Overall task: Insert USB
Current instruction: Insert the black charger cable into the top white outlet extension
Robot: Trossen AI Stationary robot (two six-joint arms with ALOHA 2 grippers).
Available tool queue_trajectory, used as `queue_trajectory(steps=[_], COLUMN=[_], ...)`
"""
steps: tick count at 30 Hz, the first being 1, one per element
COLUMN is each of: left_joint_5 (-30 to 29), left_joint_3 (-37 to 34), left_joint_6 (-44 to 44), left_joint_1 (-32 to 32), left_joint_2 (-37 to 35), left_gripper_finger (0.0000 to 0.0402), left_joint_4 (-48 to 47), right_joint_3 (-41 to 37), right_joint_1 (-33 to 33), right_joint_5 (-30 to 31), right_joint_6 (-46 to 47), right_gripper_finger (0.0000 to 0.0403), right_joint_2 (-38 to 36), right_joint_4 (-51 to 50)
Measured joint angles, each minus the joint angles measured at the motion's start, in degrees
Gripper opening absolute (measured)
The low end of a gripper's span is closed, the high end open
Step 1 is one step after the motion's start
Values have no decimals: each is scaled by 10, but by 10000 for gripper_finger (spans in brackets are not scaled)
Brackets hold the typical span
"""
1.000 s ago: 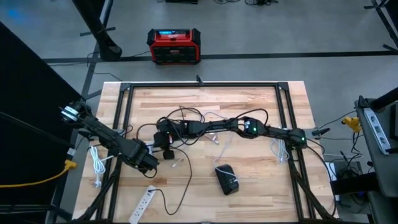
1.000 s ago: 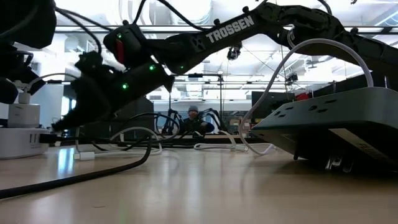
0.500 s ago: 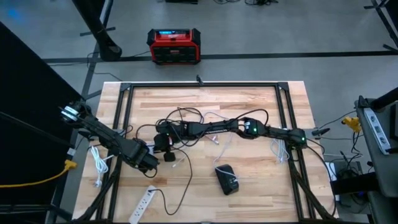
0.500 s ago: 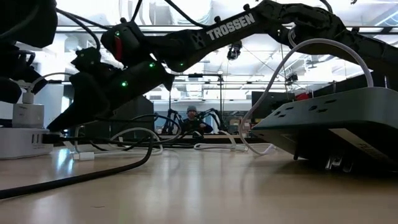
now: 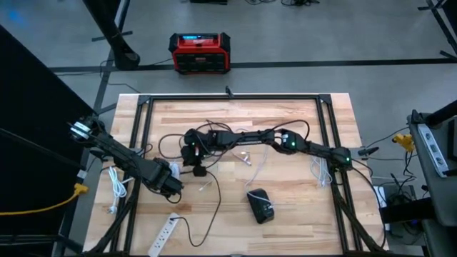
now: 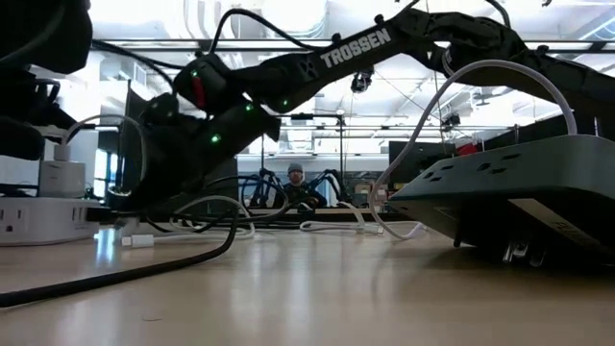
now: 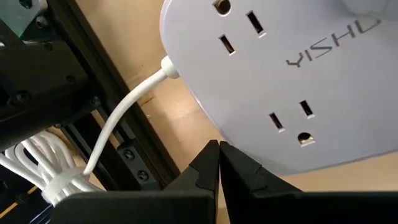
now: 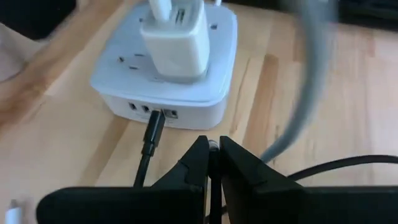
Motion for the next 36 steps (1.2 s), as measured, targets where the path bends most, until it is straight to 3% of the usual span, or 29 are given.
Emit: queue_trajectory(steps=[14,26,31,36], left_joint_5=[-2,-179,-253,-328], left_joint_3=[36,151,183,206], left_joint_6=[0,-13,-32,-33], left_joint_1=[-1,-18,-47,-77], left_joint_2=[-2,-3,-4,-4], left_gripper_finger=[0,0,0,0], left_joint_4=[-67,-146,-158,-161], right_joint_3=[0,-31,-127,-330], right_joint_1=[-8,-28,-30,-29], right_joint_5=[-92,-102,-104,-118], right_joint_6=[-106,-109,-93,-14], right_gripper_finger=[14,14,14,14], right_joint_2=[-81,-179,-270,-389], right_joint_4=[-166,-195,-127,110])
